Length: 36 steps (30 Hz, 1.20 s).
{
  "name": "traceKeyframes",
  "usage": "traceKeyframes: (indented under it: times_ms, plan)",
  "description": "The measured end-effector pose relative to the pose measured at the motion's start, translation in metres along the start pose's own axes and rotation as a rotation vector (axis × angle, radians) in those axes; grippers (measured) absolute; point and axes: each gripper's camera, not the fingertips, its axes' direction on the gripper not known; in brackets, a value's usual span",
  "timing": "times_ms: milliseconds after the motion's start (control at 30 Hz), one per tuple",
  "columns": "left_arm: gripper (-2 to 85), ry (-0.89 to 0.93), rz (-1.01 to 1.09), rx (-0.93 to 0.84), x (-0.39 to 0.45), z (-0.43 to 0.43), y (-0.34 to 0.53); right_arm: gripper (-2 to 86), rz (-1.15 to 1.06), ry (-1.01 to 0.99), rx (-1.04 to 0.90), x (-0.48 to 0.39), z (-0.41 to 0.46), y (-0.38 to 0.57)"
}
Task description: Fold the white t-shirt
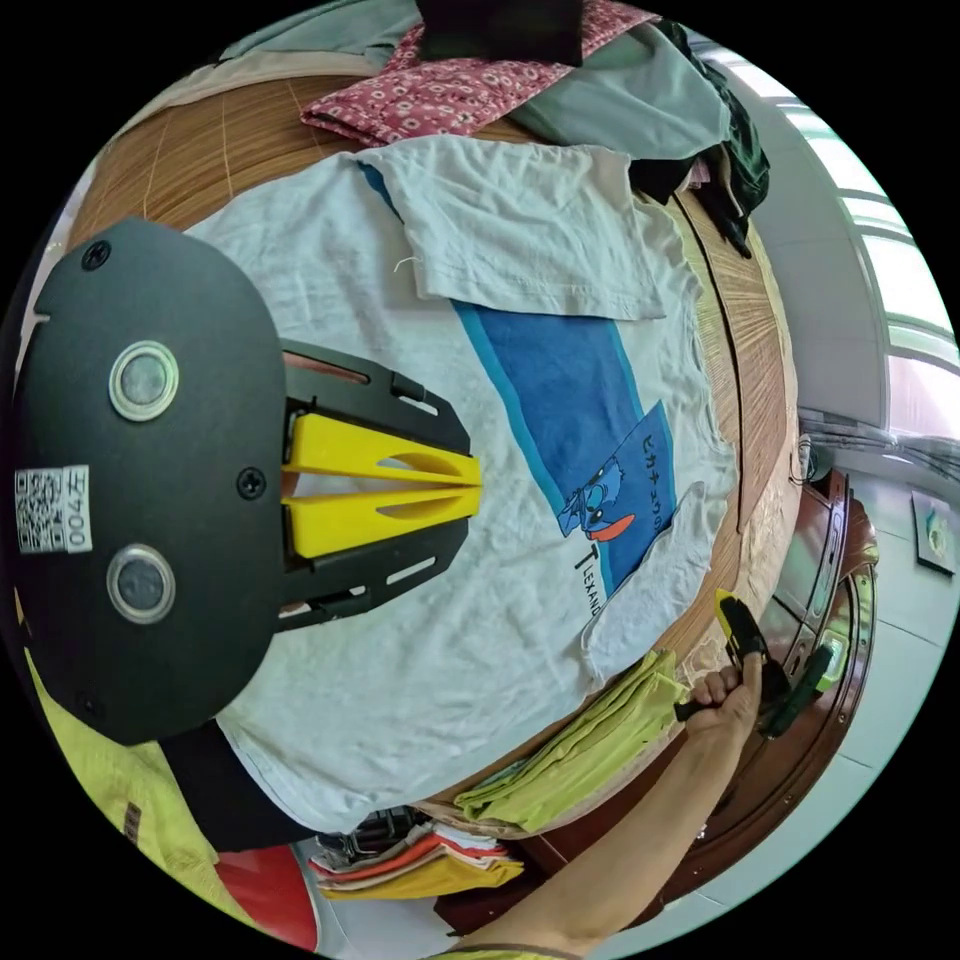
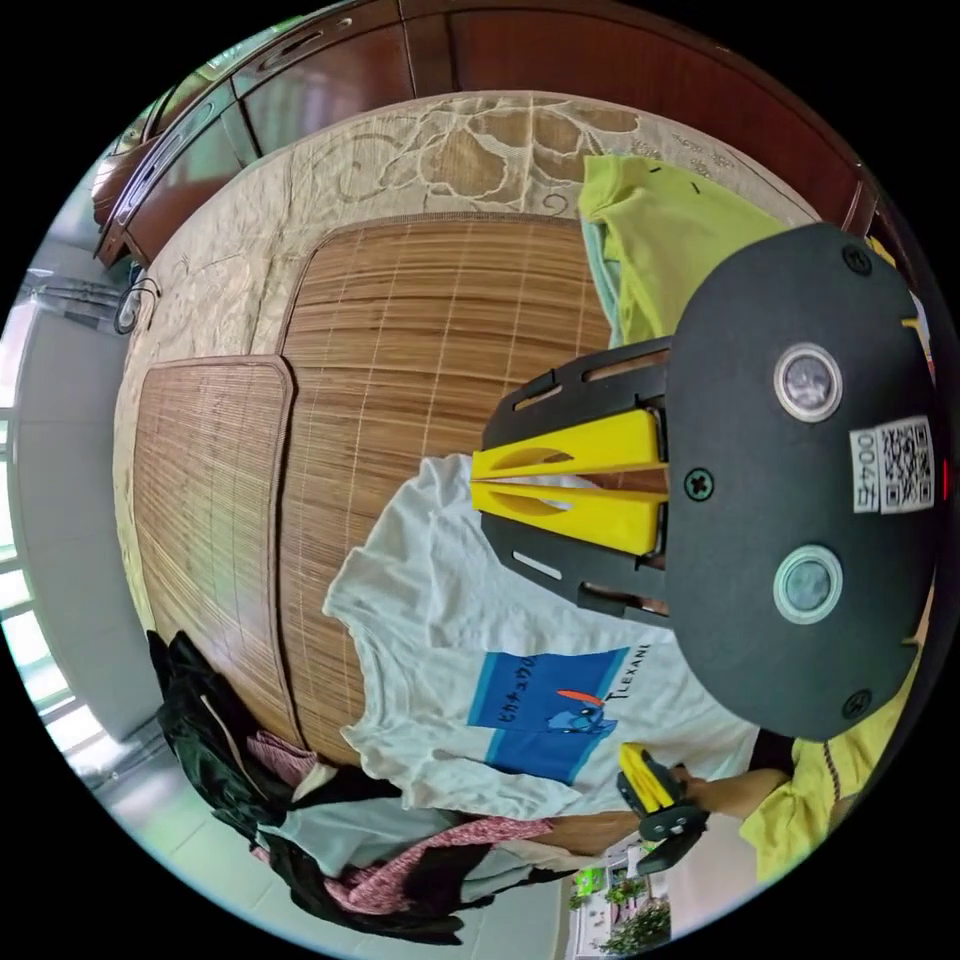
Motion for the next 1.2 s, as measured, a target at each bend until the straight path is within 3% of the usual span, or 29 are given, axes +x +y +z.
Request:
traceKeyframes:
  times_ms: [233,700,967,1100,1200]
  plan:
    - [0.2,0.201,-0.092,0.004,-0.052,-0.018,-0.002,8.1,0.088,-0.038,-0.129,0.014,0.030,-0.059]
    - [0.4,0.218,-0.102,0.006,-0.082,-0.044,-0.014,4.4,-0.012,0.130,-0.139,0.016,0.024,-0.096]
    - [0.6,0.225,-0.106,0.007,-0.092,-0.054,-0.023,5.1,0.149,-0.060,-0.107,0.080,0.018,-0.093]
    - [0.6,0.230,-0.109,0.007,-0.096,-0.056,-0.027,6.6,0.268,-0.181,0.039,0.113,-0.001,-0.071]
    - [0.6,0.230,-0.110,0.007,-0.097,-0.059,-0.030,7.3,0.182,-0.146,0.064,0.103,-0.009,-0.061]
